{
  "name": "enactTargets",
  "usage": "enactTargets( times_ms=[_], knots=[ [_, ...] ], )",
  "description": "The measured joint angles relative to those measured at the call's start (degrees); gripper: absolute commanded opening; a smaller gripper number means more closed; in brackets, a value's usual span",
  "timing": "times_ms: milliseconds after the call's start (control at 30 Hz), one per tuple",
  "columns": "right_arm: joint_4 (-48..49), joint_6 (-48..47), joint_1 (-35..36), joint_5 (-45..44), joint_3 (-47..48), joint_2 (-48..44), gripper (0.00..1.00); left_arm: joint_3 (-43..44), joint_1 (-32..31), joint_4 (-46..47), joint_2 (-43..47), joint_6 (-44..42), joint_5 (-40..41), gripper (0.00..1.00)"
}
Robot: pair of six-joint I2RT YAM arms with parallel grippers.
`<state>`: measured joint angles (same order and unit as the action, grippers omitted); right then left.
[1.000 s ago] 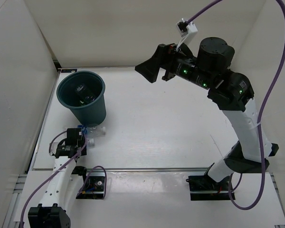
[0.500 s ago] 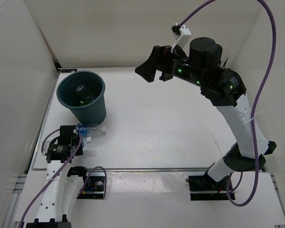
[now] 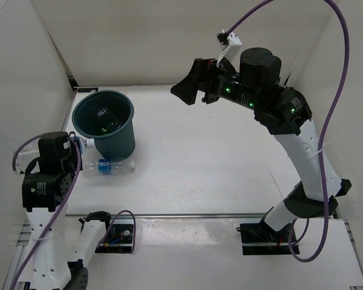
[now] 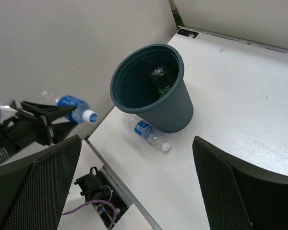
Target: Put the plastic bottles in the bin
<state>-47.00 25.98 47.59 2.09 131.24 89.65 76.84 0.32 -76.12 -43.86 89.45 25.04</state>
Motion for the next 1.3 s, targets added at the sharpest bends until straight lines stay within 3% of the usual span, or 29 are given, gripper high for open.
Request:
enactTargets(
  times_ms=[267, 433, 533, 633, 700, 733, 933, 1300],
  knots=[
    [0.7, 0.59, -0.61, 0.02, -1.81, -0.13, 1.0, 7.06, -0.13, 12.24, -10.73, -19.47, 3.32, 0.11],
    [0.79, 1.07, -2.56, 0.48, -3.39, -0.2, 1.0, 8.9, -5.7, 21.03, -22.67, -31.15, 7.67, 0.11],
    [0.92, 1.36, -3.87, 0.87, -3.45, -0.2, 1.0, 10.51, -10.51, 23.32, -29.24, -36.83, 11.69, 0.3],
    [1.22, 1.62, -5.25, 1.49, -3.65, -0.28, 1.0, 11.78, -13.86, 24.65, -33.44, -41.31, 14.64, 0.44],
    [1.73, 1.7, -6.36, 1.84, -4.11, -0.48, 1.0, 13.11, -15.13, 24.79, -34.58, -43.78, 16.17, 0.73],
    [1.92, 1.79, -6.97, 2.01, -4.42, -0.63, 1.0, 13.84, -15.69, 24.92, -34.67, -45.07, 16.92, 1.0],
    [2.1, 2.51, -9.62, 3.56, -4.68, -0.74, 1.0, 19.26, -19.08, 26.88, -32.17, -50.99, 20.76, 1.0],
    [4.17, 9.25, -16.04, 11.58, -5.11, 2.25, 1.0, 17.73, -22.97, 27.3, -22.12, -55.63, 21.9, 1.0]
  ],
)
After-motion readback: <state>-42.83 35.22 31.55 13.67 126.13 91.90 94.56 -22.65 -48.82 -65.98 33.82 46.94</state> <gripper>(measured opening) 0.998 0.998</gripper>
